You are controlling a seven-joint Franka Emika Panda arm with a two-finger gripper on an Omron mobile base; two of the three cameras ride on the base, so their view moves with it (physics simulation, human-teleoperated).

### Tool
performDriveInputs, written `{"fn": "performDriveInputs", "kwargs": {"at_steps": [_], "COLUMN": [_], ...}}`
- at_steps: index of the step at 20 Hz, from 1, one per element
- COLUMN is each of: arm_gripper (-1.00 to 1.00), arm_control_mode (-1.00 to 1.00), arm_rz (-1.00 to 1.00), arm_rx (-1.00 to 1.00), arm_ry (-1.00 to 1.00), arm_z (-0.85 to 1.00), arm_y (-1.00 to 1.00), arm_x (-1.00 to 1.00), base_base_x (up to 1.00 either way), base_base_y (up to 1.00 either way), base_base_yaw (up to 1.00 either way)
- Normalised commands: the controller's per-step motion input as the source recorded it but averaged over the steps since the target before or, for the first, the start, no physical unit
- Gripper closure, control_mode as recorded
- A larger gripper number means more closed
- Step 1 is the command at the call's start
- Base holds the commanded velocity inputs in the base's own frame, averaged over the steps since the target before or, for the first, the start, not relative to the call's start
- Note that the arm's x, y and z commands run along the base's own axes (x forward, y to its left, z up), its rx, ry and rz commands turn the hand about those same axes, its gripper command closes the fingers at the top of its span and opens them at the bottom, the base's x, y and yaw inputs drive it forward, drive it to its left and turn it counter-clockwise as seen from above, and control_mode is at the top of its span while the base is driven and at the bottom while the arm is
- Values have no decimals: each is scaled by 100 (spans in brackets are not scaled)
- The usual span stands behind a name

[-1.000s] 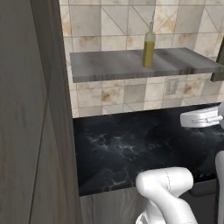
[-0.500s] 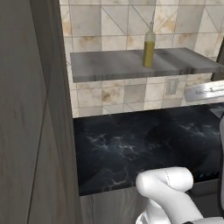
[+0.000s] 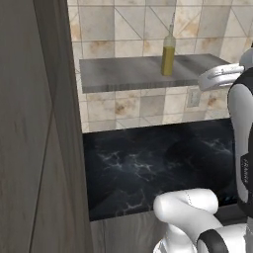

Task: Take 2 condiments from the cabinet and move them on the counter near the stove.Make sure the condiments are lined up with each other, next to each other.

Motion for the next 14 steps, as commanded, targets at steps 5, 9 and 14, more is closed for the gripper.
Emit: {"fn": "performDriveInputs", "kwargs": {"at_steps": [5, 9, 14], "arm_gripper": [-100, -100, -100], "arm_control_mode": [-100, -100, -100], "arm_rz": [-8, -7, -1], "arm_rx": [0, 0, 0], "arm_ry": [-8, -17, -16], "arm_z": [-4, -3, -8], "arm_y": [0, 0, 0], "arm_x": [57, 55, 41], "base_base_x": [0, 0, 0], "base_base_y": [0, 0, 0], "base_base_yaw": [0, 0, 0]}}
